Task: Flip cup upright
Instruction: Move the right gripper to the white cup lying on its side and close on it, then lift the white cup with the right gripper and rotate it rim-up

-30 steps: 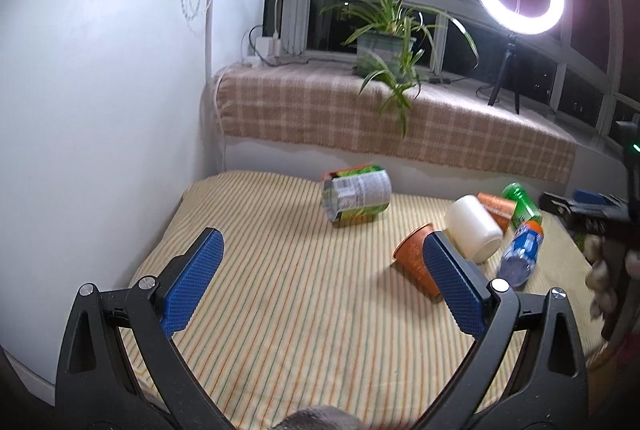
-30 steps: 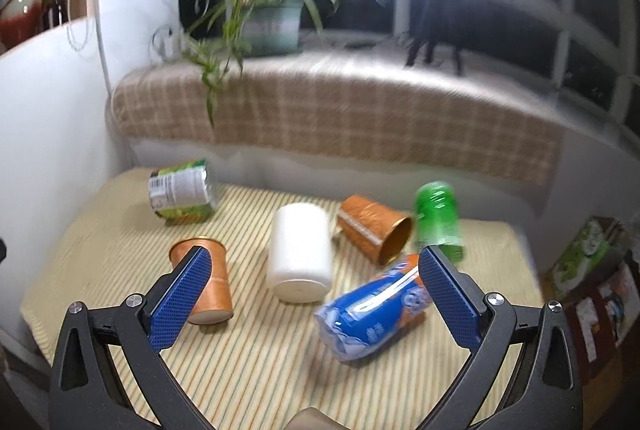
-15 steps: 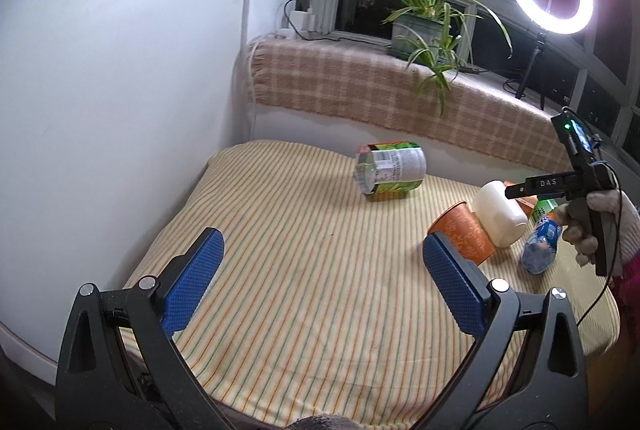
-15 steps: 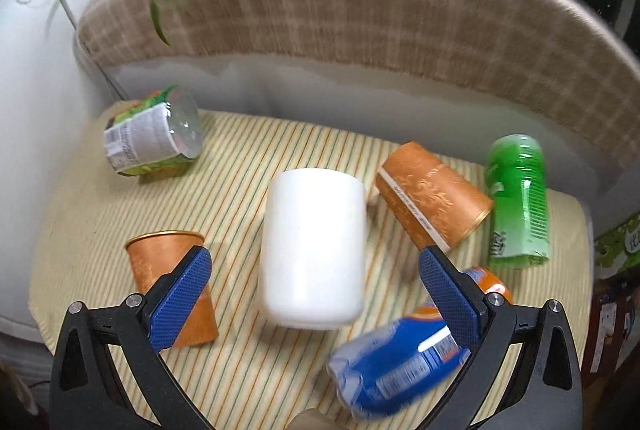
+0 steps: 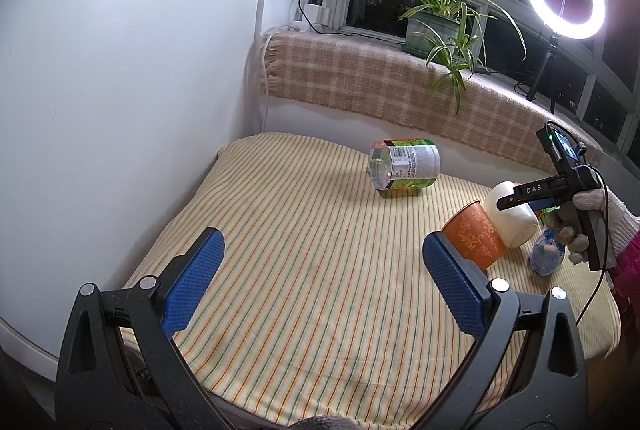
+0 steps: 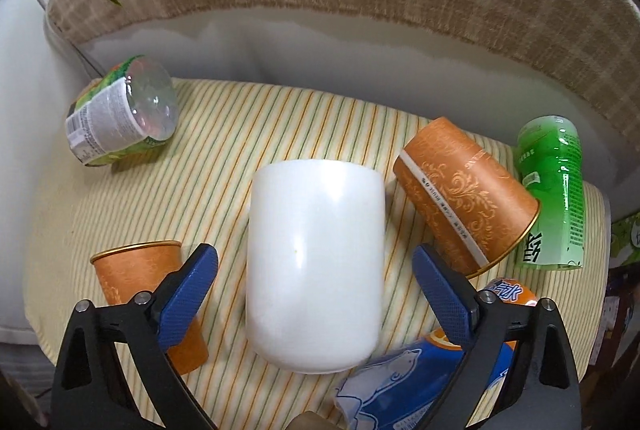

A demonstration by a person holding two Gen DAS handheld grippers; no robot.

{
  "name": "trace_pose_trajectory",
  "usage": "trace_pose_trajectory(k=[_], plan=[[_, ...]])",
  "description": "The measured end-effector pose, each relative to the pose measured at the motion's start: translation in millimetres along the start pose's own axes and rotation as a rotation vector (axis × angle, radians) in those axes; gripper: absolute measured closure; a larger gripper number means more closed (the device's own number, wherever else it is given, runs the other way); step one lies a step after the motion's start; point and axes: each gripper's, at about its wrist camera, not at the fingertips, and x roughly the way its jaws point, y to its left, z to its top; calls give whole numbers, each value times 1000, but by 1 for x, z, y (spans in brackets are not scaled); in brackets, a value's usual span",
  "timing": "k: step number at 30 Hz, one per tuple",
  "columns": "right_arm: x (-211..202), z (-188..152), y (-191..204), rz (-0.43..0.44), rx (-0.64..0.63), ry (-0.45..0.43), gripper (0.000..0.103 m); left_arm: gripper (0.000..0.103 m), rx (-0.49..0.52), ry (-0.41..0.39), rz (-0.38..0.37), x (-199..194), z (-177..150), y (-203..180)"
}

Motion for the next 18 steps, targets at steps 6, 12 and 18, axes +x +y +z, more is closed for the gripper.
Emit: trace_pose_trajectory(k=[6,12,18], plan=[[17,4,6,-11,4,38,29,7,-2,7,-4,1,-1,1],[14,0,3,-7,4,22,29,7,-3,3,-6,0,-2,-1],[-18,-8,3,14,3,-33,30,7,4,-2,-12,-5,-5,-3]])
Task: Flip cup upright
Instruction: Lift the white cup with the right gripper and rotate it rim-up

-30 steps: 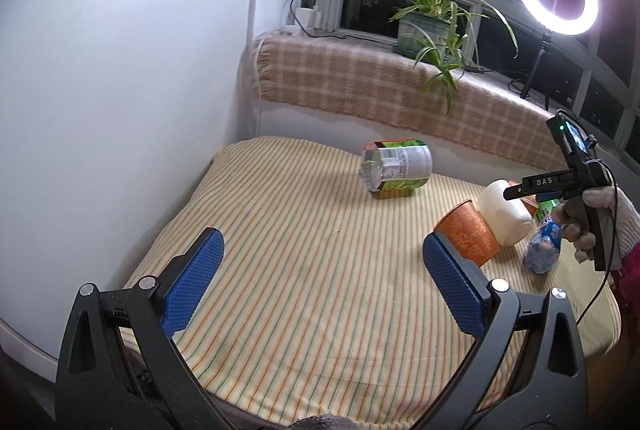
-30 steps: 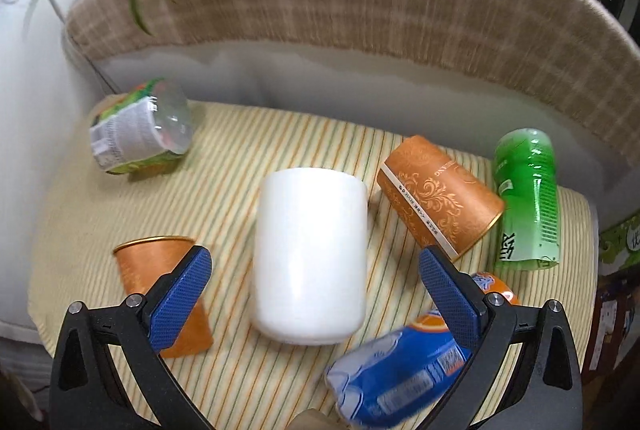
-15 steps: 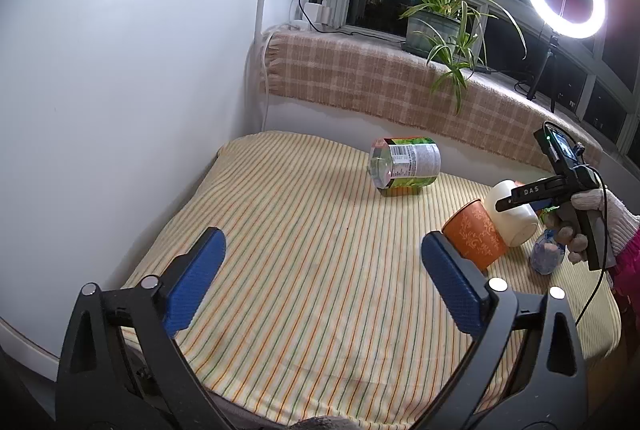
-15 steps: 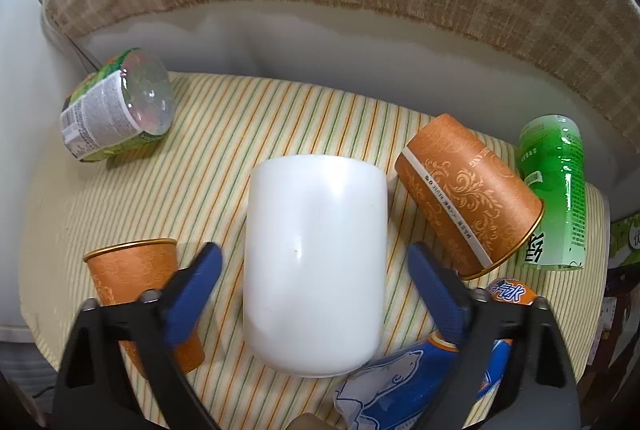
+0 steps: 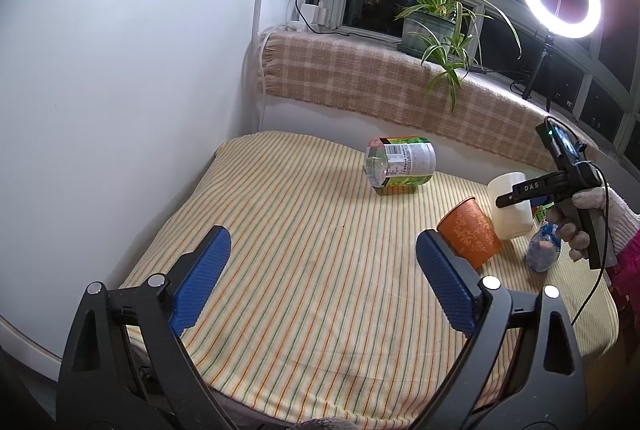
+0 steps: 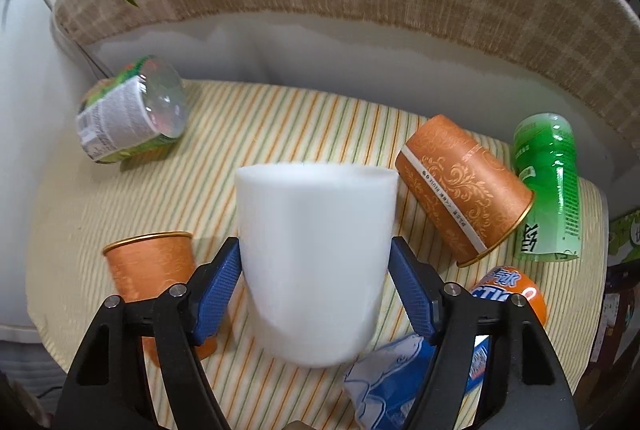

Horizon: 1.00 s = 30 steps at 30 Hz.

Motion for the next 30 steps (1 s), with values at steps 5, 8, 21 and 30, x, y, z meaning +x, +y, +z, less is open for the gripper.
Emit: trace_pose_trajectory(k=[5,8,21,30], plan=[[-29,-8,5,27,-10,-64,30,8,6,-6,-8,-4,0,-2],[-49,-17,12,38,-24,-114,30,9,9,-7,-15,-5,0,-4],[-118,-106,32,293,-27,-155,30,9,17,-1,-46,-8,-2,-14],[-66,-149,48,457,37,14,30,9,20,54,-121,-3,-10,-25]])
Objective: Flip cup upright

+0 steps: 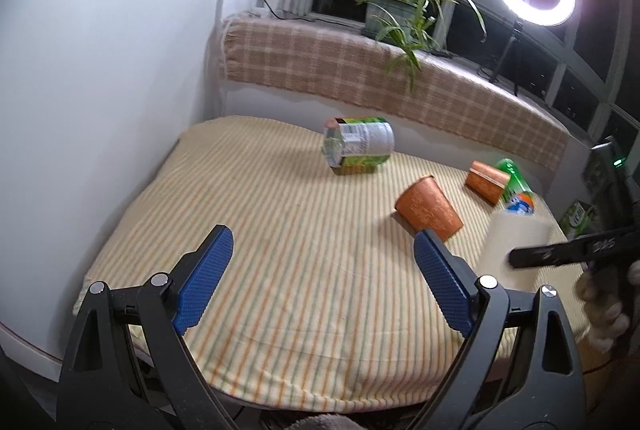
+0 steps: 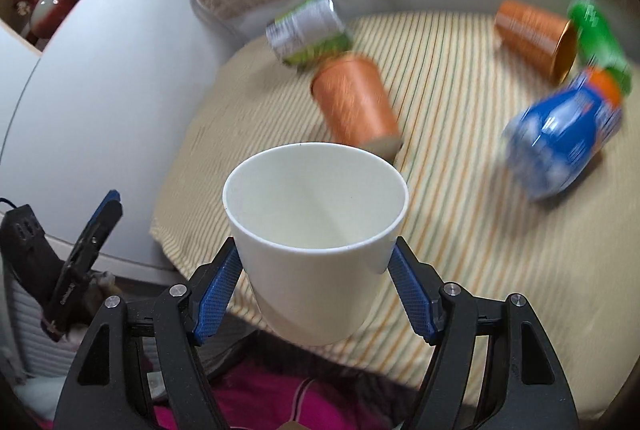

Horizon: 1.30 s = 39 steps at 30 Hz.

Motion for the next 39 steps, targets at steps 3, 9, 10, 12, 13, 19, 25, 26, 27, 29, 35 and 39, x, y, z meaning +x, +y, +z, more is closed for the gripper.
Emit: trace_pose_trajectory(k=[3,9,10,12,13,19,25,26,27,29,35,39], plan=[[20,-3,-3,29,37,40,30,9,-13,23,-35,2,-1,1],[48,4,-1,64,68,73,29,9,-55,76,-94,9,-1,4],[51,5,-1,64,70,70,29,9,-59,85,-104,11,-1,3],[54,10,1,70,74,71,29,9,-64,103,-121,15,-2,3],[57,13,2,73,74,71,29,9,-66,111,-128,17,-2,2],[61,21,13,42,25,48,28,19,-94,195,-195,34,0,2],[25,6,11,50,-6,-70,28,19,-113,294,-292,56,4,-4],[17,1,10,43,-7,-98,28,19,-114,317,-318,61,5,-6],[8,-5,8,34,-8,-131,28,19,-119,350,-352,69,7,-8],[-10,-17,2,7,0,-190,28,19,-135,417,-410,85,9,-12],[-54,-62,-30,-63,119,-314,26,19,-195,574,-505,130,11,-21],[-72,-89,-45,-152,178,-359,26,19,-185,610,-511,146,14,-29]])
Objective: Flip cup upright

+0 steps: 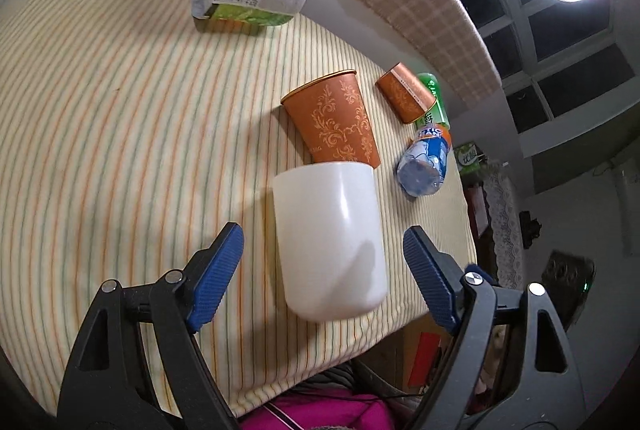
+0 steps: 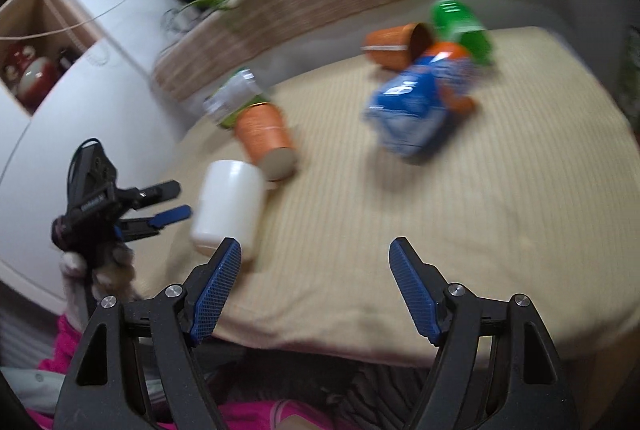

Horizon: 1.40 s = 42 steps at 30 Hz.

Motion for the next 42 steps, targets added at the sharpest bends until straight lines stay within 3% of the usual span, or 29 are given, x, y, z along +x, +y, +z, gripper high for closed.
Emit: trace_pose_trajectory(k=[8,21,28,42], plan=[[-17,-15,-27,-74,57,-17,26,19,3,51,-5,23,10,-5],[-23,-20,-35,-81,83,-31,26,27,-10,86,12,49,11,-2],[-24,-19,-38,-87,95,-36,26,28,16,53,34,46,5,-9],[-25,-19,-35,-100,77,-47,26,29,237,-75,134,31,-18,-62]])
